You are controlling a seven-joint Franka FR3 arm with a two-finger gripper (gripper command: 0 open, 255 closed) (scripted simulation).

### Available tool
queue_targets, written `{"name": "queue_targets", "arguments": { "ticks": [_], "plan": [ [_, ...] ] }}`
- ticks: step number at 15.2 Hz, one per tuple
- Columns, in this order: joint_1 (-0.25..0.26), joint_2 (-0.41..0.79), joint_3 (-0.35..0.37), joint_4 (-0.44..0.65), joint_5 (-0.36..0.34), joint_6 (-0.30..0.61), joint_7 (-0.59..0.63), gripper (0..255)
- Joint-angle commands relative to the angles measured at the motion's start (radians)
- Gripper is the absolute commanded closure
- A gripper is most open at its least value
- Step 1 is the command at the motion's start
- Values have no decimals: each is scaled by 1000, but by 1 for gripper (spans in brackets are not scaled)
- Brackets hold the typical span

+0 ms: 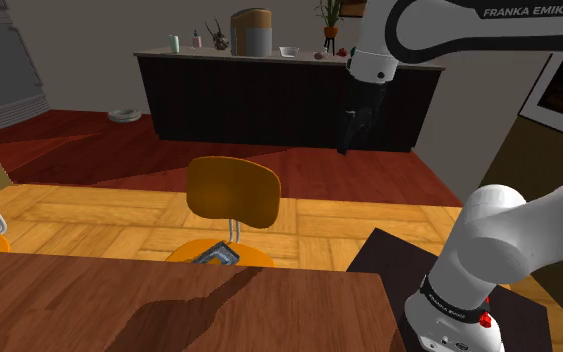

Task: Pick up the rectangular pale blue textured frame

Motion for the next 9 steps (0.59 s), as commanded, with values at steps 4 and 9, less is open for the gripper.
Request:
{"name": "queue_targets", "arguments": {
  "ticks": [4,9],
  "plan": [
    [17,63,47,-22,26,83,48,0],
    [40,195,125,-31,59,222,128,0]
  ]
}}
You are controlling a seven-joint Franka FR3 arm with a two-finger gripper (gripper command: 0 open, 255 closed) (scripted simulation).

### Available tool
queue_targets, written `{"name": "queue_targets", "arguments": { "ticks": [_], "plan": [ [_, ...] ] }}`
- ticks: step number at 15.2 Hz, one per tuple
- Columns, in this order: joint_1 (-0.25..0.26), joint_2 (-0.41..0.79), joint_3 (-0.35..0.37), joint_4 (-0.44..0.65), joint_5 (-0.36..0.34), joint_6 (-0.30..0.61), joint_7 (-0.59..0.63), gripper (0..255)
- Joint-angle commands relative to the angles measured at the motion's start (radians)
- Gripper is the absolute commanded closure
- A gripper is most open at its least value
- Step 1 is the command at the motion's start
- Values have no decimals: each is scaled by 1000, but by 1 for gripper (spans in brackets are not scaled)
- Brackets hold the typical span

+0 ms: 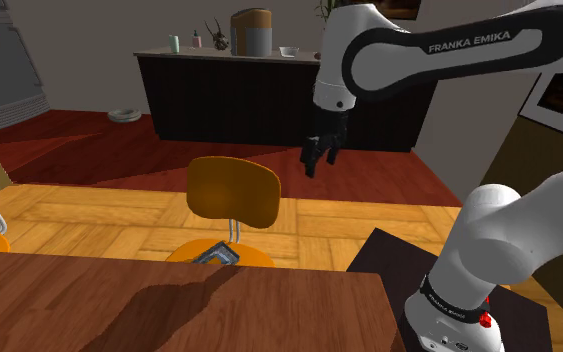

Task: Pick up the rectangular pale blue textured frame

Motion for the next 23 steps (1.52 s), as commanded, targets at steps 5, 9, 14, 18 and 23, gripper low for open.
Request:
{"name": "queue_targets", "arguments": {
  "ticks": [5,9,14,18,23],
  "plan": [
    [15,190,89,24,15,164,94,0],
    [20,334,147,69,0,258,168,0],
    [23,527,210,155,-58,355,276,0],
    [36,690,241,248,-135,408,375,0],
    [83,896,243,393,-243,441,493,0]
  ]
}}
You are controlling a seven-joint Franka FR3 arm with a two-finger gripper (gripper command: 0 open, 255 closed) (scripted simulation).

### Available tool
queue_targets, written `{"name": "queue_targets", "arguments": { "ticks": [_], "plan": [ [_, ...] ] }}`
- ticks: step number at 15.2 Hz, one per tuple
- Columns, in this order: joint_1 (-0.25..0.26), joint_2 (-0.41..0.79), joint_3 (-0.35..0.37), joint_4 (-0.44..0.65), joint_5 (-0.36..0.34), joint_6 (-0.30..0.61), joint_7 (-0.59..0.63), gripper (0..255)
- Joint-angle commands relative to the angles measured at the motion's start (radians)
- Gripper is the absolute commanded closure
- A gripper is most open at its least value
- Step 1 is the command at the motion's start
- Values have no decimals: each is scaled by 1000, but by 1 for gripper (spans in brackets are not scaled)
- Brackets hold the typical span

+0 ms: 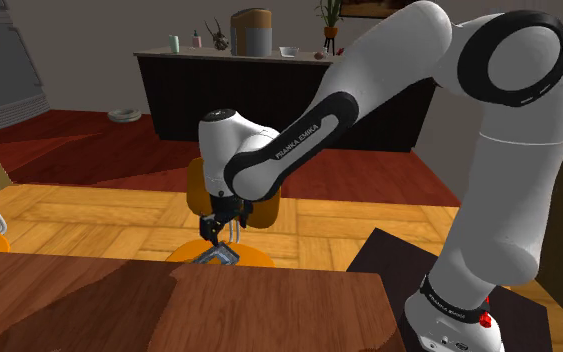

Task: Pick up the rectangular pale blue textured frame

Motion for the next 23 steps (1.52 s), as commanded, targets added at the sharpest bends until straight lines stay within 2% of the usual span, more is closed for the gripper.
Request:
{"name": "queue_targets", "arguments": {
  "ticks": [1,7,14,23],
  "plan": [
    [24,84,-5,68,-42,4,45,0],
    [114,326,-40,295,-132,-6,137,0],
    [224,620,-82,643,-180,-74,181,0],
    [238,697,-100,668,-196,-22,191,0]
  ]
}}
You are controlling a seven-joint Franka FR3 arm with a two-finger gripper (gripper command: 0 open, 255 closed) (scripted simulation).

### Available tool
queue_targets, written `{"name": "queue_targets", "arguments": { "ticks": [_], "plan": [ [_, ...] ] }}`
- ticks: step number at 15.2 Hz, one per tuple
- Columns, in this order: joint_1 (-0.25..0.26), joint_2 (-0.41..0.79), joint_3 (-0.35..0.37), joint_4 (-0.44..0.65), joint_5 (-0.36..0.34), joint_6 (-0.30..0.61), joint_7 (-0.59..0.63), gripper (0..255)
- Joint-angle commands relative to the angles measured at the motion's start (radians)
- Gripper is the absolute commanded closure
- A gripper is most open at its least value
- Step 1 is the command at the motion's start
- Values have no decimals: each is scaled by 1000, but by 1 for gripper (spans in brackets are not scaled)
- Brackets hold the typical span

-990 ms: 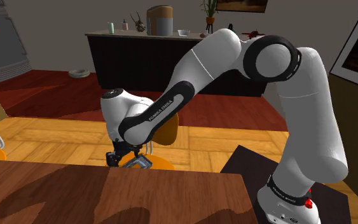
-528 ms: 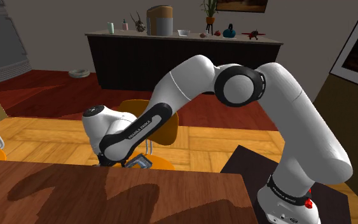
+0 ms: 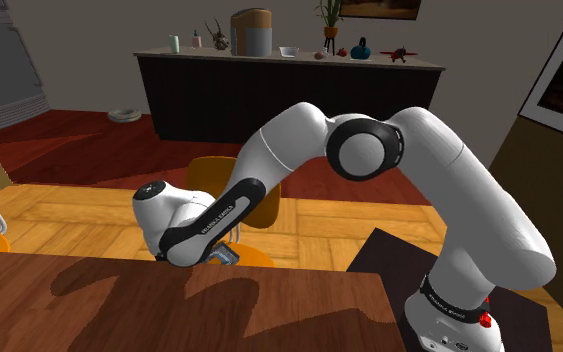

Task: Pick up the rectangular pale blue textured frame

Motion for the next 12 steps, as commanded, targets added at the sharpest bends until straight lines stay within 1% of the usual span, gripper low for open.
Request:
{"name": "queue_targets", "arguments": {
  "ticks": [1,2,12],
  "plan": [
    [3,7,-1,5,-1,3,2,0],
    [3,7,-1,7,-1,1,2,255],
    [1,-3,1,2,1,-4,0,255]
  ]
}}
